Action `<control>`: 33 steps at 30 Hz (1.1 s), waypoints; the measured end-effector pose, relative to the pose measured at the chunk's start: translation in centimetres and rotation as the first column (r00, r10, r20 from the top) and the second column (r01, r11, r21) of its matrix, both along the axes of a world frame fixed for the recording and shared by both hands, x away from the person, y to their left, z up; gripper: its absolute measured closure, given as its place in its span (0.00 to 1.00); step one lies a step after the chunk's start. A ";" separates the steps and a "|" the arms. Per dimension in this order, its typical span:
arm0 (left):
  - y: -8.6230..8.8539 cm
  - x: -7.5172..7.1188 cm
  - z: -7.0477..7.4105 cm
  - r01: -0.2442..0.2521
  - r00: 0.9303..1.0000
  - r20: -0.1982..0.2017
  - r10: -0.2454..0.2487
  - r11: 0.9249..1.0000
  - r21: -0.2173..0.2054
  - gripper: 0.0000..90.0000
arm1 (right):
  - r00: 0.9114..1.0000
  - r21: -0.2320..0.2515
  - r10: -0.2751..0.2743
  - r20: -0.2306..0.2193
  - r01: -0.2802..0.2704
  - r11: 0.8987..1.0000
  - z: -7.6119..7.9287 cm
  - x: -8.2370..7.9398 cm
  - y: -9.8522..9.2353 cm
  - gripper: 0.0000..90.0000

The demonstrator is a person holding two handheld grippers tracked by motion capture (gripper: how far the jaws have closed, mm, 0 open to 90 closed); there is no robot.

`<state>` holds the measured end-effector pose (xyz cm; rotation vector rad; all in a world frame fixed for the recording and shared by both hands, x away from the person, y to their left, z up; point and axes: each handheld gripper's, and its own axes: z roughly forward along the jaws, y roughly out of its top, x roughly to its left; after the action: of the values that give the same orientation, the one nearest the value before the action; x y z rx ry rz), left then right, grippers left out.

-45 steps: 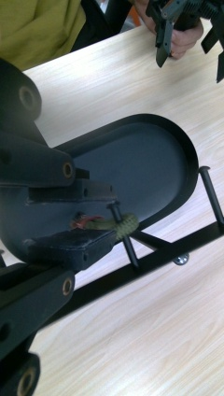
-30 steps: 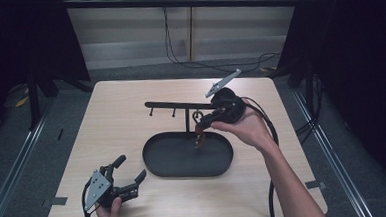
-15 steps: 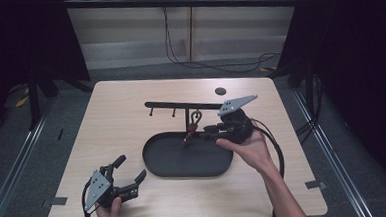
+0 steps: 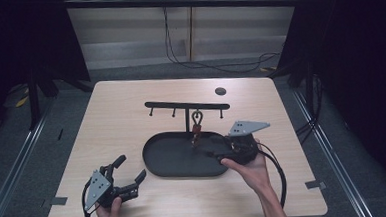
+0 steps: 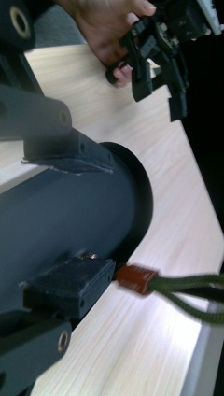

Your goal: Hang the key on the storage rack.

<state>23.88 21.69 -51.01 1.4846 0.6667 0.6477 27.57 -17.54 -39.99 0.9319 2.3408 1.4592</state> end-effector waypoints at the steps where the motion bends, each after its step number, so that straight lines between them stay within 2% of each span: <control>1: 0.0 0.0 0.0 -0.001 1.000 0.000 0.001 1.000 -0.002 0.17 | 1.000 0.020 -0.017 0.008 0.016 1.000 -0.5 -0.3 -0.3 0.43; 5: 0.0 0.0 0.0 0.000 1.000 0.000 0.000 1.000 -0.001 0.17 | 0.998 0.074 -0.058 0.014 0.056 0.996 -2.1 -0.9 -1.1 0.31; 9: 0.0 0.0 0.0 0.001 1.000 0.000 -0.001 1.000 0.003 0.17 | 0.994 0.105 -0.103 0.025 0.100 0.989 -3.4 -1.5 -1.8 0.17; 11: 0.0 0.0 0.0 0.000 1.000 -0.002 0.000 1.000 -0.001 0.17 | 0.992 0.118 -0.123 0.035 0.118 0.986 -4.0 -2.0 -2.2 0.16; 14: 0.0 0.0 0.0 0.000 1.000 -0.002 0.000 1.000 -0.004 0.17 | 0.985 0.149 -0.169 0.037 0.162 0.976 -5.1 -2.7 -2.7 0.17; 16: 0.0 0.0 0.0 -0.001 1.000 -0.002 0.001 1.000 -0.004 0.17 | 0.979 0.132 -0.199 0.042 0.192 0.973 -5.9 -3.1 -2.9 0.17; 18: 0.0 0.0 0.0 0.000 1.000 -0.002 0.000 1.000 0.000 0.17 | 0.971 0.130 -0.229 0.065 0.219 0.967 -6.8 -3.5 -3.3 0.17; 20: 0.0 0.0 0.0 0.000 1.000 0.000 0.000 1.000 0.000 0.17 | 0.948 0.137 -0.298 0.113 0.282 0.950 -7.7 -4.1 -3.5 0.16; 23: 0.0 0.0 0.0 -0.001 1.000 0.000 0.001 1.000 -0.002 0.17 | 0.913 0.151 -0.366 0.181 0.342 0.928 -8.9 -4.9 -3.6 0.17; 25: 0.0 0.0 0.0 -0.001 1.000 -0.002 0.001 1.000 -0.006 0.17 | 0.900 0.175 -0.386 0.204 0.355 0.918 -9.6 -5.2 -3.7 0.17; 26: 0.0 0.0 0.0 -0.001 1.000 -0.002 0.001 1.000 -0.006 0.17 | 0.888 0.183 -0.406 0.217 0.372 0.910 -10.1 -5.5 -3.7 0.17; 28: 0.0 0.0 0.0 0.000 1.000 -0.003 0.000 1.000 -0.007 0.17 | 0.875 0.211 -0.424 0.235 0.380 0.900 -10.6 -5.8 -3.8 0.17; 29: 0.0 0.0 0.0 0.000 1.000 0.000 0.000 1.000 0.002 0.17 | 0.864 0.225 -0.438 0.249 0.388 0.894 -10.7 -6.0 -3.9 0.17; 30: 0.0 0.0 0.0 0.001 1.000 -0.002 -0.001 1.000 -0.003 0.17 | 0.850 0.233 -0.449 0.274 0.394 0.889 -10.7 -6.2 -3.9 0.17; 32: 0.0 0.0 0.0 0.000 1.000 -0.003 0.000 1.000 -0.005 0.17 | 0.844 0.247 -0.443 0.301 0.380 0.891 -10.8 -6.5 -3.9 0.15; 33: 0.0 0.0 0.0 0.000 1.000 -0.003 0.000 1.000 -0.007 0.17 | 0.838 0.261 -0.447 0.314 0.377 0.889 -10.9 -6.6 -3.9 0.15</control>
<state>23.85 21.64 -51.03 1.4797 0.6702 0.6428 20.93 -21.49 -50.84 1.0272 1.6297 1.5252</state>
